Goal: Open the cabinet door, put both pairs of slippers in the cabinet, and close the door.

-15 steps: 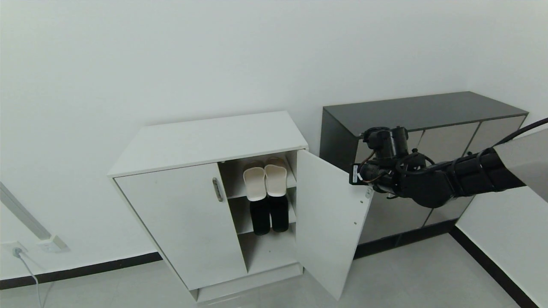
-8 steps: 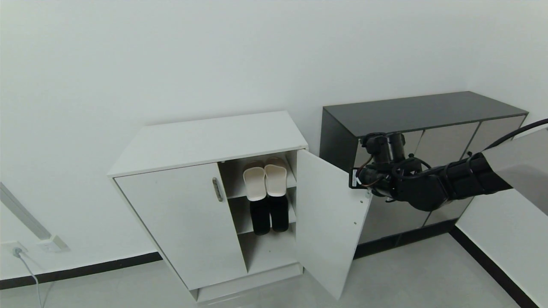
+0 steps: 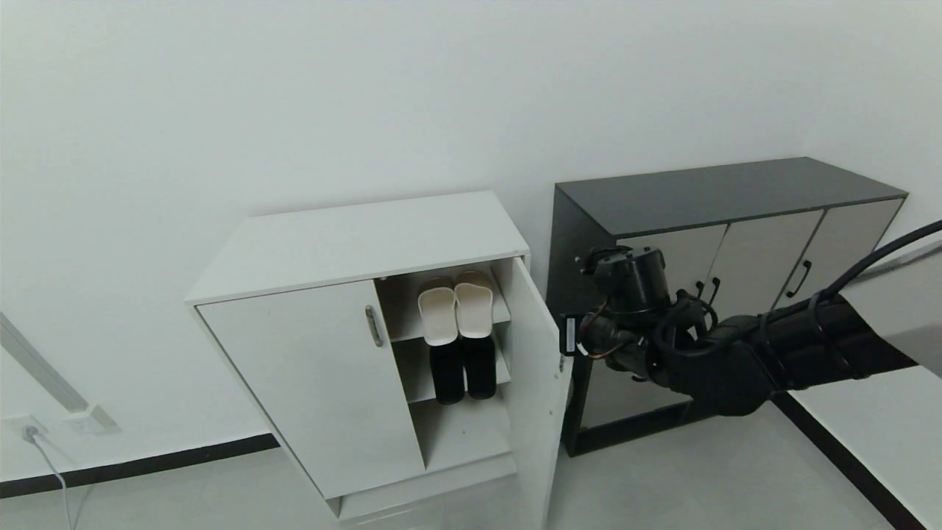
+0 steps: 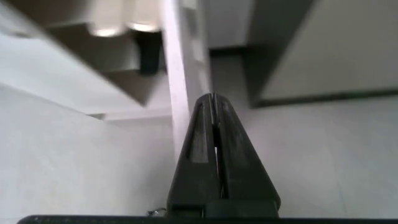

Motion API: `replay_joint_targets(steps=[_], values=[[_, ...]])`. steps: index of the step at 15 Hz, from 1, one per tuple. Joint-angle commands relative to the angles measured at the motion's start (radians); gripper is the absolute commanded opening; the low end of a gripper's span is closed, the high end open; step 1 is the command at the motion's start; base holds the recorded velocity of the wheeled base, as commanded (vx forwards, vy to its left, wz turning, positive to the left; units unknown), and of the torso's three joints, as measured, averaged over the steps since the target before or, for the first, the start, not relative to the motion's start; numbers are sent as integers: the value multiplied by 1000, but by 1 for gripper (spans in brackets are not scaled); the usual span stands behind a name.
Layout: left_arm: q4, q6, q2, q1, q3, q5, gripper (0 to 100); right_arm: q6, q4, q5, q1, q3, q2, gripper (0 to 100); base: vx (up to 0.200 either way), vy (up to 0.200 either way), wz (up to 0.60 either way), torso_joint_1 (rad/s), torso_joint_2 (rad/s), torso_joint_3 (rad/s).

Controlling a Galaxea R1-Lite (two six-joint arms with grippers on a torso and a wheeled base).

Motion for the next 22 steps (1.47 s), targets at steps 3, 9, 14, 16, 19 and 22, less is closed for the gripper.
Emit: replay_joint_targets(steps=[3,9,14,16,19,22], values=[[0,-1,1,0,0,0,0,-2,-36,4,19,71,-48,0,0,0,0,0,0,0],[0,-1,1,0,-2,0,0,-57,-173,6,14,170,-47,0,0,0,0,0,0,0],[0,-1,1,0,0,0,0,-83,-200,6,20,183,-45,0,0,0,0,0,0,0],[0,-1,1,0,-2,0,0,-83,-200,6,30,184,-45,0,0,0,300,-1,-1,6],[0,-1,1,0,-2,2,0,-84,-202,6,37,193,-45,0,0,0,600,-4,2,2],[0,-1,1,0,-2,0,0,-83,-207,9,36,198,-45,0,0,0,400,6,3,2]])
